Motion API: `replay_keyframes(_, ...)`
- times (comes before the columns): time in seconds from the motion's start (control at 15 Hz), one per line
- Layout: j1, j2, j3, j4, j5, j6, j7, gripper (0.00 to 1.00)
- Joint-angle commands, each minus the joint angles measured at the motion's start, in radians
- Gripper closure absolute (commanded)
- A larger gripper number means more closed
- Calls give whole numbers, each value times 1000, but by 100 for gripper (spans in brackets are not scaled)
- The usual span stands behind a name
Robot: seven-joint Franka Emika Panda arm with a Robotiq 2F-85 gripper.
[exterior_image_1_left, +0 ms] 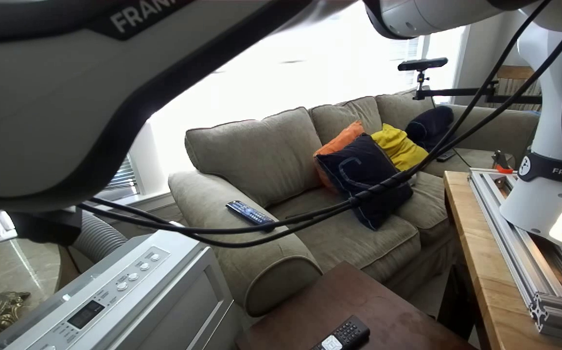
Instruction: Press a button on the aircon to switch it on
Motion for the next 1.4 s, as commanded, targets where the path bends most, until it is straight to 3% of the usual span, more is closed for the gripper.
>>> replay_keyframes(0.0,-1,-34,-5,-53,0,3,17,7)
replay_keyframes(0.13,2,-34,-13,-51,-3,-4,23,0)
replay_keyframes(0.2,0,0,-4,-2,0,-1,0,10)
replay_keyframes(0.33,0,0,-5,-3,0,-1,0,0)
replay_keyframes(0.73,0,0,-5,-3,0,-1,0,0)
replay_keyframes(0.8,0,0,-5,-3,0,-1,0,25)
replay_keyframes(0.93,8,25,-20,14,-10,29,15,31)
replay_keyframes(1.33,21,95,-23,52,-7,54,0,75)
